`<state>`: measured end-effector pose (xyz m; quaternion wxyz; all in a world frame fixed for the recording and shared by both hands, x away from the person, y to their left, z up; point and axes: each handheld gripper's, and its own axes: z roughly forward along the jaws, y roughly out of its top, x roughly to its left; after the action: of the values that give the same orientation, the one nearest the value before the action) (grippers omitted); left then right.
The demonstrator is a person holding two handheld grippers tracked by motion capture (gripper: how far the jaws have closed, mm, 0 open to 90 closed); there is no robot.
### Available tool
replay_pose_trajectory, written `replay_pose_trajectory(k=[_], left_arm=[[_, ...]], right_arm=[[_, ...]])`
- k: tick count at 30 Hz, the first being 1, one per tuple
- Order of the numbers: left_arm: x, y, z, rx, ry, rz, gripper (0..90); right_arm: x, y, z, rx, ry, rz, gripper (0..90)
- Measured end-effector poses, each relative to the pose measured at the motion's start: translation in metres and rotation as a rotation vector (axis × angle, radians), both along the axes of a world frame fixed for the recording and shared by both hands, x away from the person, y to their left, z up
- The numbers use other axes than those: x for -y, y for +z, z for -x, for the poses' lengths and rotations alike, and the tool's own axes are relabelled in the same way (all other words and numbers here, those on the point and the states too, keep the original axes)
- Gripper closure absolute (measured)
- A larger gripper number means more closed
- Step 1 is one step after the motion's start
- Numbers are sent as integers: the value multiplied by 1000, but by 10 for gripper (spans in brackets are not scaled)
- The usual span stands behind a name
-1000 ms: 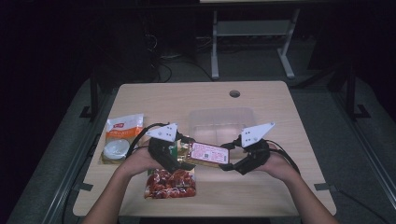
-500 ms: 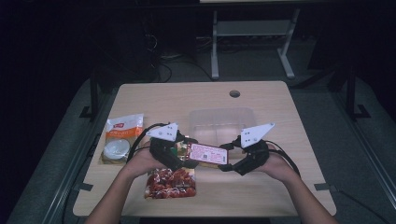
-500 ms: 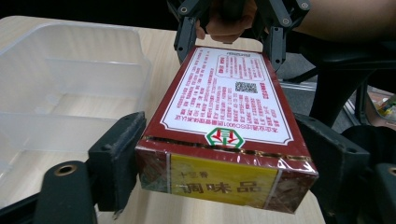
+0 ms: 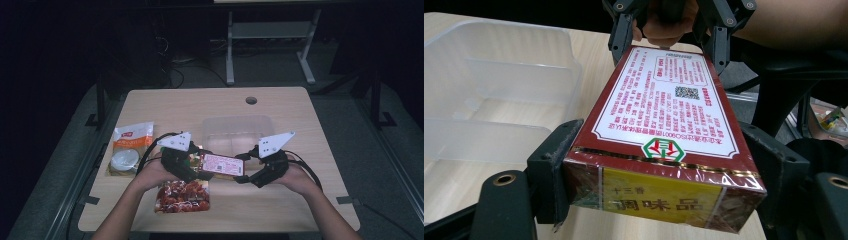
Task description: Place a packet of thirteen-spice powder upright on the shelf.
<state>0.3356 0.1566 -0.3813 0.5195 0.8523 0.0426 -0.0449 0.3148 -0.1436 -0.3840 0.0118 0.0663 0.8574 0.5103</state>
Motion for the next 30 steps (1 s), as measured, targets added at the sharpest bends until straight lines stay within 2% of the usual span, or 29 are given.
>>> replay_pose_trajectory(k=[7,9,14,19,25,30], left_arm=[[-1,2,1,-7,-15,8,278],[-1,2,1,-12,-18,10,284],[-1,3,1,-7,-20,23,305],[2,2,1,7,-30,-6,311],[3,2,3,17,-31,-24,313],[3,1,1,10,-15,-49,313]], right_arm=[[1,-5,-1,-15,13,-25,319],[1,-6,0,-27,13,-27,317],[1,-8,-2,-18,13,-16,307],[-2,-13,-1,-16,3,34,299],[-4,-17,-3,-22,11,55,292],[5,-15,-3,-44,-50,57,204]])
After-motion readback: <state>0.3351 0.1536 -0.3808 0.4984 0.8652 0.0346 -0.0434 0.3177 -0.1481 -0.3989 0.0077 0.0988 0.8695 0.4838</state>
